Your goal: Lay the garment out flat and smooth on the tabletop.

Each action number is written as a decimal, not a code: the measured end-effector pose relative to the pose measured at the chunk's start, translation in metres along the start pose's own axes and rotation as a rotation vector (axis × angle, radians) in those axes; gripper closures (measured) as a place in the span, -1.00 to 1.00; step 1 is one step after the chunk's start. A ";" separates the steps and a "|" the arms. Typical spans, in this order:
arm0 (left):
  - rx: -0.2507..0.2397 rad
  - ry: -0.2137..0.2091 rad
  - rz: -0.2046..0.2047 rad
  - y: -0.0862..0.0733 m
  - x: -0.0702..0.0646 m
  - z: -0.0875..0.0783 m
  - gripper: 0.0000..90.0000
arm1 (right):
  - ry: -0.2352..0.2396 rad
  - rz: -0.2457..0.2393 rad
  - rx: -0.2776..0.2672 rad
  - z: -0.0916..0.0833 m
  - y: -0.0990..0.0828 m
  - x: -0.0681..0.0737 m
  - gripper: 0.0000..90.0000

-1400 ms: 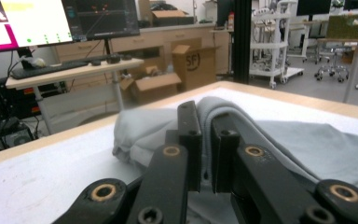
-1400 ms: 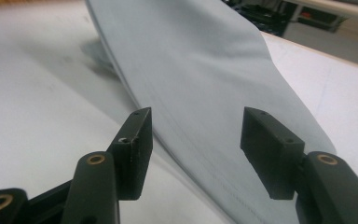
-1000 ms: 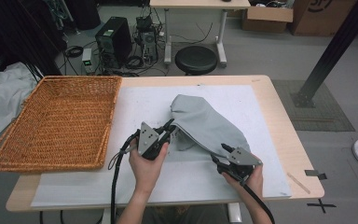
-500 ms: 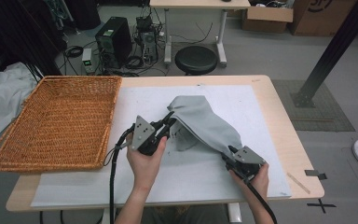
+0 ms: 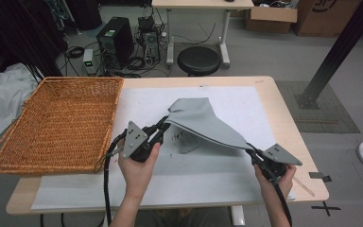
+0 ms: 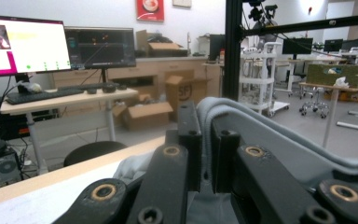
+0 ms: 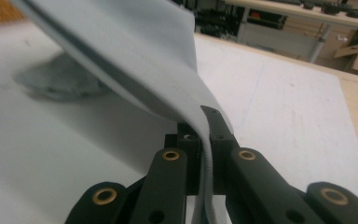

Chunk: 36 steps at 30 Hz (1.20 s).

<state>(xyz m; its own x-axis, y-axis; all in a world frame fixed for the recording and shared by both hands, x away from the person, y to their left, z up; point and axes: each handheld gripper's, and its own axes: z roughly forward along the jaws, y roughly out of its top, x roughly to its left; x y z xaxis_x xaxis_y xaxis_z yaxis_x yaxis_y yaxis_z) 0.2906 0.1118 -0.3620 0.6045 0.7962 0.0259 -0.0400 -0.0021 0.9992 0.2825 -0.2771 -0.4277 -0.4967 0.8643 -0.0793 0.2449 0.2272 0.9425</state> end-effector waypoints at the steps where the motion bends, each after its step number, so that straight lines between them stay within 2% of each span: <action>1: -0.001 0.000 -0.002 -0.001 0.000 -0.002 0.90 | 0.010 0.013 -0.012 -0.003 0.002 -0.001 0.96; 3: 0.000 0.000 -0.004 -0.001 0.001 -0.004 0.90 | 0.014 0.015 -0.027 -0.005 0.005 -0.001 0.96; 4: 0.003 0.007 0.001 -0.002 0.002 -0.010 0.90 | 0.045 0.021 -0.047 -0.010 0.010 0.000 0.96; 5: 0.003 0.007 0.001 -0.002 0.002 -0.010 0.90 | 0.045 0.021 -0.047 -0.010 0.010 0.000 0.96; 7: 0.012 0.018 0.012 -0.005 0.003 -0.015 0.90 | 0.093 -0.005 -0.054 -0.014 0.016 0.006 0.96; 11: 0.033 0.046 -0.006 -0.016 0.011 -0.022 0.90 | 0.138 -0.013 -0.053 -0.015 0.020 0.012 0.96; 12: 0.042 0.059 -0.024 -0.021 0.015 -0.024 0.90 | 0.154 -0.028 -0.048 -0.013 0.022 0.016 0.96; 13: 0.042 0.059 -0.024 -0.021 0.015 -0.024 0.90 | 0.154 -0.028 -0.048 -0.013 0.022 0.016 0.96; 14: 0.049 0.060 -0.036 -0.024 0.019 -0.028 0.90 | 0.180 -0.032 -0.045 -0.012 0.025 0.018 0.96; 16: 0.043 0.062 -0.029 -0.024 0.021 -0.033 0.90 | 0.213 -0.044 -0.053 -0.013 0.029 0.020 0.96; 20: 0.037 0.072 -0.022 -0.023 0.026 -0.034 0.90 | 0.211 -0.061 -0.073 -0.015 0.041 0.021 0.96; 25: 0.048 0.093 -0.019 -0.025 0.037 -0.018 0.90 | 0.182 -0.059 -0.072 -0.002 0.051 0.012 0.96; 27: 0.054 0.102 -0.022 -0.027 0.042 -0.007 0.90 | 0.170 -0.040 -0.068 0.011 0.056 0.004 0.96; 28: 0.064 0.116 -0.027 -0.028 0.048 0.006 0.90 | 0.159 -0.026 -0.060 0.024 0.061 -0.002 0.96; 29: 0.064 0.116 -0.027 -0.028 0.048 0.006 0.90 | 0.159 -0.026 -0.060 0.024 0.061 -0.002 0.96; 30: 0.067 0.125 -0.031 -0.028 0.051 0.013 0.90 | 0.142 -0.021 -0.047 0.038 0.067 -0.009 0.96; 32: 0.076 0.144 -0.031 -0.029 0.056 0.026 0.90 | 0.140 -0.017 -0.042 0.045 0.070 -0.012 0.96; 34: 0.079 0.183 -0.036 -0.031 0.065 0.043 0.89 | 0.122 -0.012 -0.026 0.064 0.079 -0.022 0.96; 35: 0.079 0.183 -0.036 -0.031 0.065 0.043 0.89 | 0.115 -0.007 -0.024 0.070 0.082 -0.026 0.96; 36: 0.075 0.202 -0.064 -0.033 0.071 0.053 0.89 | 0.111 -0.001 -0.019 0.076 0.084 -0.031 0.96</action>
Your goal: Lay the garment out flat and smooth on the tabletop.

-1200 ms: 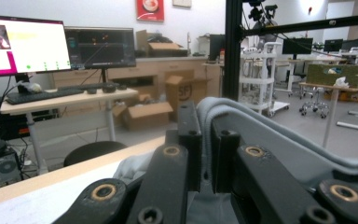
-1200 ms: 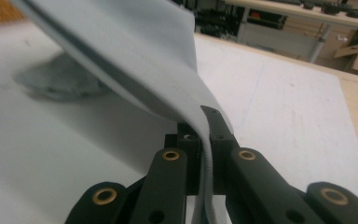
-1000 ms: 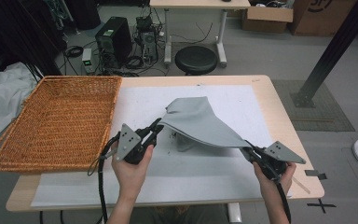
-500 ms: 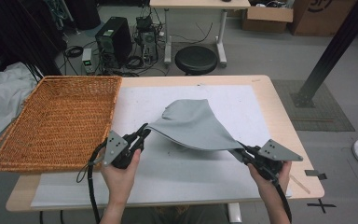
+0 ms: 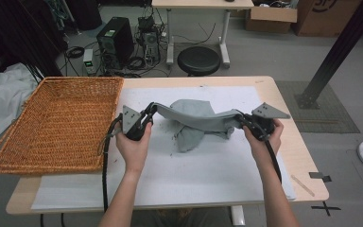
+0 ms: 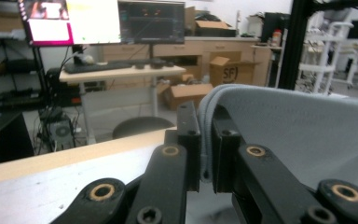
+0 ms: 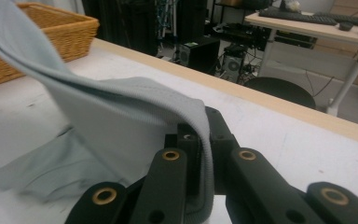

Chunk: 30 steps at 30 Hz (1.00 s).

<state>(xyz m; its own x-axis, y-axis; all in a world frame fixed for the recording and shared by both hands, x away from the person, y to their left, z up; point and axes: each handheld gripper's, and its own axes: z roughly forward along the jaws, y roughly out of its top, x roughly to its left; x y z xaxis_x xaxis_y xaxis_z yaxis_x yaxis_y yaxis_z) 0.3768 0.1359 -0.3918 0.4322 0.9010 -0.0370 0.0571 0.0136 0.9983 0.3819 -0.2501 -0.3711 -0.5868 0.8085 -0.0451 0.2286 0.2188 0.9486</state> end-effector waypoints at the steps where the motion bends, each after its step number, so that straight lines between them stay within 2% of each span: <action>1: 0.000 0.000 0.000 0.000 0.000 0.000 0.89 | -0.005 0.005 0.004 0.006 0.002 -0.005 0.96; 2: -0.002 0.009 -0.011 -0.001 0.002 0.005 0.89 | -0.005 0.005 0.004 0.006 0.002 -0.005 0.96; 4: 0.009 0.024 -0.037 -0.004 0.006 0.013 0.89 | -0.014 0.020 0.014 0.016 0.004 -0.014 0.96; 6: 0.029 0.040 -0.036 -0.008 0.009 0.023 0.89 | -0.029 0.039 0.025 0.029 0.005 -0.025 0.96; 10: 0.040 0.054 -0.053 -0.013 0.010 0.029 0.88 | -0.042 0.053 0.039 0.042 0.005 -0.030 0.96; 13: 0.064 0.058 -0.065 -0.018 0.012 0.034 0.88 | -0.049 0.081 0.085 0.061 0.002 -0.034 0.95; 14: 0.075 0.063 -0.067 -0.019 0.012 0.034 0.88 | -0.046 0.090 0.112 0.066 0.000 -0.034 0.90; 16: 0.090 0.060 -0.078 -0.022 0.013 0.036 0.88 | -0.063 0.115 0.176 0.076 -0.007 -0.033 0.51; 17: 0.090 0.060 -0.078 -0.022 0.013 0.036 0.88 | -0.063 0.115 0.176 0.076 -0.007 -0.033 0.51; 19: 0.094 0.058 -0.081 -0.022 0.012 0.037 0.88 | -0.078 0.124 0.211 0.078 -0.011 -0.030 0.42; 20: 0.093 0.057 -0.083 -0.022 0.012 0.037 0.88 | -0.082 0.145 0.196 0.071 -0.013 -0.024 0.29; 22: 0.098 0.056 -0.082 -0.022 0.013 0.036 0.88 | -0.100 0.141 0.145 0.058 -0.012 -0.015 0.27; 23: 0.098 0.056 -0.082 -0.022 0.013 0.036 0.88 | -0.100 0.141 0.145 0.058 -0.012 -0.015 0.27; 24: 0.101 0.056 -0.082 -0.022 0.013 0.035 0.88 | -0.089 0.149 0.079 0.043 -0.012 -0.003 0.25; 25: 0.101 0.055 -0.082 -0.021 0.013 0.035 0.88 | -0.089 0.149 0.079 0.043 -0.012 -0.003 0.25; 26: 0.103 0.049 -0.077 -0.021 0.012 0.033 0.87 | -0.081 0.133 0.032 0.031 -0.013 0.014 0.22; 29: 0.106 0.049 -0.067 -0.020 0.011 0.032 0.86 | -0.061 0.127 -0.007 0.022 -0.019 0.044 0.18; 30: 0.107 0.050 -0.071 -0.020 0.010 0.030 0.86 | -0.057 0.129 -0.003 0.021 -0.022 0.055 0.15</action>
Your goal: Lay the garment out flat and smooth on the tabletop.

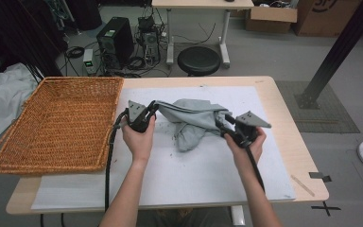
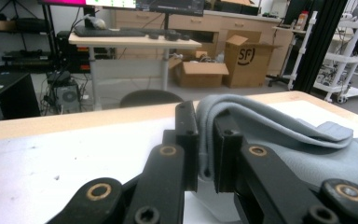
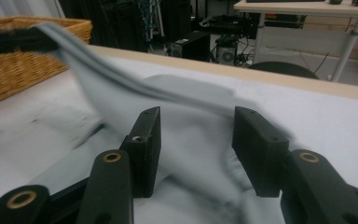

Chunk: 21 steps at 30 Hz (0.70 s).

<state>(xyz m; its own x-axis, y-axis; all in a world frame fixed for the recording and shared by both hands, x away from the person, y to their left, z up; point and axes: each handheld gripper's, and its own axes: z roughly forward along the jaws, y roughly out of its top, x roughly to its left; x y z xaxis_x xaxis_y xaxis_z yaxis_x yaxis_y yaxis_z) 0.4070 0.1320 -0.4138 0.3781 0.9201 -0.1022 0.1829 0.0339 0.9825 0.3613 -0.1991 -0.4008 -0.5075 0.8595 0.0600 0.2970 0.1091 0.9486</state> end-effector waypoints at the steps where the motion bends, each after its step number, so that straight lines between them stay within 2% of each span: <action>1: 0.000 0.000 0.000 0.000 0.000 0.000 0.85 | 0.000 0.000 0.000 0.000 0.000 0.000 0.15; 2: 0.000 0.003 0.000 0.000 0.000 -0.001 0.85 | 0.008 0.027 0.008 0.001 -0.009 0.020 0.13; 3: 0.001 0.005 -0.001 0.000 0.000 -0.001 0.85 | 0.008 0.027 0.008 0.001 -0.009 0.020 0.13; 6: -0.001 0.004 -0.013 0.000 0.000 -0.001 0.85 | 0.005 0.068 0.035 0.009 -0.024 0.051 0.08; 7: -0.002 0.004 -0.012 0.000 -0.001 -0.001 0.83 | 0.004 0.089 0.047 0.016 -0.031 0.070 0.03; 8: -0.005 0.007 -0.011 0.000 -0.001 -0.001 0.79 | -0.009 0.083 0.059 0.019 -0.034 0.079 0.01; 9: -0.006 0.015 -0.008 0.000 0.000 -0.001 0.79 | -0.009 0.083 0.059 0.019 -0.034 0.079 0.01; 10: -0.009 0.060 -0.007 0.000 0.001 0.000 0.46 | -0.050 0.050 0.074 0.027 -0.038 0.094 0.01; 11: -0.009 0.060 -0.007 0.000 0.001 0.000 0.27 | -0.050 0.050 0.074 0.027 -0.038 0.094 0.01; 12: 0.005 0.077 -0.015 0.000 0.004 0.000 0.13 | -0.074 0.046 0.070 0.032 -0.039 0.103 -0.03; 13: 0.005 0.077 -0.015 0.000 0.004 0.000 0.12 | -0.074 0.046 0.070 0.032 -0.039 0.103 -0.03; 14: 0.005 0.075 -0.012 -0.001 0.005 -0.002 0.10 | -0.105 0.034 0.075 0.037 -0.040 0.109 -0.04; 16: 0.000 0.076 -0.015 -0.002 0.004 -0.003 0.03 | -0.118 0.029 0.081 0.039 -0.040 0.110 -0.05; 17: -0.005 0.078 -0.019 -0.002 0.004 -0.005 -0.09 | -0.125 0.030 0.084 0.042 -0.041 0.111 -0.07; 19: -0.020 0.074 -0.027 -0.001 0.004 -0.010 -0.18 | -0.139 0.028 0.099 0.047 -0.043 0.112 -0.07; 20: -0.032 0.075 -0.033 -0.001 0.003 -0.013 -0.28 | -0.141 0.021 0.119 0.052 -0.045 0.114 0.01; 21: -0.055 0.071 -0.039 0.000 0.002 -0.020 -0.29 | -0.148 0.011 0.131 0.053 -0.046 0.116 0.12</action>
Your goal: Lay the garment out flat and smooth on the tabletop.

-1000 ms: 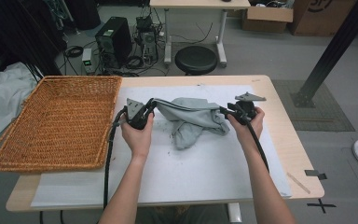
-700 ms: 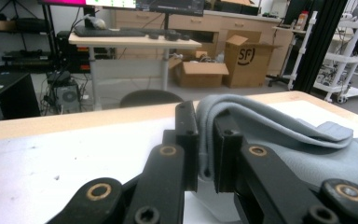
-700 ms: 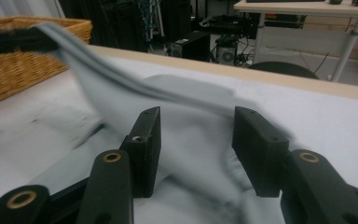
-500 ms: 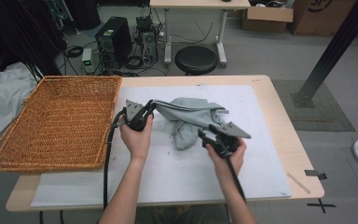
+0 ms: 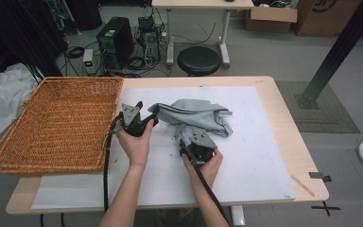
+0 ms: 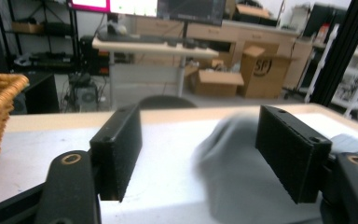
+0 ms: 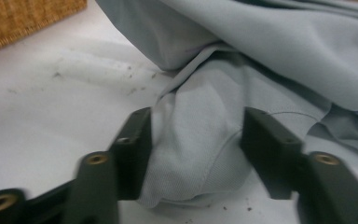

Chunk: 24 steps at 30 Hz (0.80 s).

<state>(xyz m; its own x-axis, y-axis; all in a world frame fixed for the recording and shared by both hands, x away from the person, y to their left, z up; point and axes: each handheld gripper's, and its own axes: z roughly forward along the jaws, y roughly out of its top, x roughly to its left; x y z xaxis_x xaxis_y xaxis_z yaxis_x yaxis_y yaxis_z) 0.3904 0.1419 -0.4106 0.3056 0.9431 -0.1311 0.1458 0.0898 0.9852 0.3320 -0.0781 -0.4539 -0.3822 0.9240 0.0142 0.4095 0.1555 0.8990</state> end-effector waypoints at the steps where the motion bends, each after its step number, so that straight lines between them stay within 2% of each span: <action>1: -0.008 -0.004 -0.001 0.001 -0.001 -0.003 -0.30 | -0.004 -0.011 0.012 0.001 -0.001 0.001 0.27; 2: -0.008 -0.004 -0.001 0.001 -0.001 -0.003 -0.30 | -0.004 -0.011 0.012 0.001 -0.001 0.001 0.27; 3: -0.019 -0.004 0.003 0.001 -0.001 -0.006 -0.30 | -0.001 -0.030 0.027 0.001 -0.002 0.002 0.54; 4: -0.021 -0.010 0.009 0.002 -0.002 -0.008 -0.30 | -0.001 -0.030 0.027 0.001 -0.002 0.002 0.54; 5: -0.017 -0.017 0.013 0.003 -0.003 -0.010 -0.32 | 0.012 -0.041 0.023 -0.003 -0.001 0.001 0.76; 6: -0.016 -0.019 0.021 0.003 -0.003 -0.011 -0.32 | 0.012 -0.041 0.023 -0.003 -0.001 0.001 0.76; 7: -0.024 -0.019 0.026 0.002 -0.004 -0.014 -0.31 | 0.039 -0.055 0.025 -0.008 -0.001 -0.003 0.90; 8: -0.024 -0.019 0.026 0.002 -0.004 -0.014 -0.30 | 0.039 -0.055 0.025 -0.008 -0.001 -0.003 0.90; 12: -0.020 -0.017 0.019 -0.001 -0.002 -0.016 -0.29 | 0.098 -0.060 0.026 -0.026 -0.007 -0.014 0.93; 13: -0.016 -0.019 0.016 -0.003 -0.002 -0.016 -0.28 | 0.126 -0.073 0.024 -0.037 -0.012 -0.020 0.93; 15: -0.020 -0.019 0.017 -0.005 -0.003 -0.018 -0.28 | 0.149 -0.096 0.028 -0.049 -0.017 -0.028 0.94; 16: -0.020 -0.019 0.017 -0.005 -0.003 -0.018 -0.27 | 0.149 -0.096 0.028 -0.049 -0.017 -0.028 0.94; 17: -0.019 -0.020 0.019 -0.006 -0.004 -0.019 -0.27 | 0.173 -0.103 0.031 -0.061 -0.022 -0.039 0.93; 18: -0.015 -0.023 0.022 -0.006 -0.004 -0.019 -0.27 | 0.173 -0.103 0.031 -0.061 -0.022 -0.039 0.93; 19: -0.017 -0.025 0.032 -0.006 -0.005 -0.020 -0.27 | 0.174 -0.120 0.033 -0.073 -0.027 -0.051 0.93; 20: -0.017 -0.025 0.032 -0.006 -0.005 -0.020 -0.26 | 0.174 -0.120 0.033 -0.073 -0.027 -0.051 0.93; 21: -0.024 -0.028 0.035 -0.006 -0.005 -0.021 -0.26 | 0.167 -0.130 0.034 -0.083 -0.029 -0.065 0.94; 22: -0.024 -0.028 0.035 -0.006 -0.005 -0.021 -0.26 | 0.160 -0.133 0.033 -0.087 -0.030 -0.073 0.94; 23: -0.027 -0.028 0.037 -0.005 -0.005 -0.022 -0.26 | 0.160 -0.133 0.033 -0.087 -0.030 -0.073 0.94; 24: -0.028 -0.028 0.040 -0.005 -0.005 -0.022 -0.26 | 0.150 -0.135 0.036 -0.090 -0.031 -0.080 0.93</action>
<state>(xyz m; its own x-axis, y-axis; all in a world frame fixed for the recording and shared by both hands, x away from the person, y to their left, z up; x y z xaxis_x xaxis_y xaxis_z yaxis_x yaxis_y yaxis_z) 0.3669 0.1435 -0.4122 0.3365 0.9369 -0.0946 0.1067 0.0619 0.9924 0.2751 -0.1886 -0.4437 -0.5539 0.8317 -0.0382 0.3741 0.2896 0.8810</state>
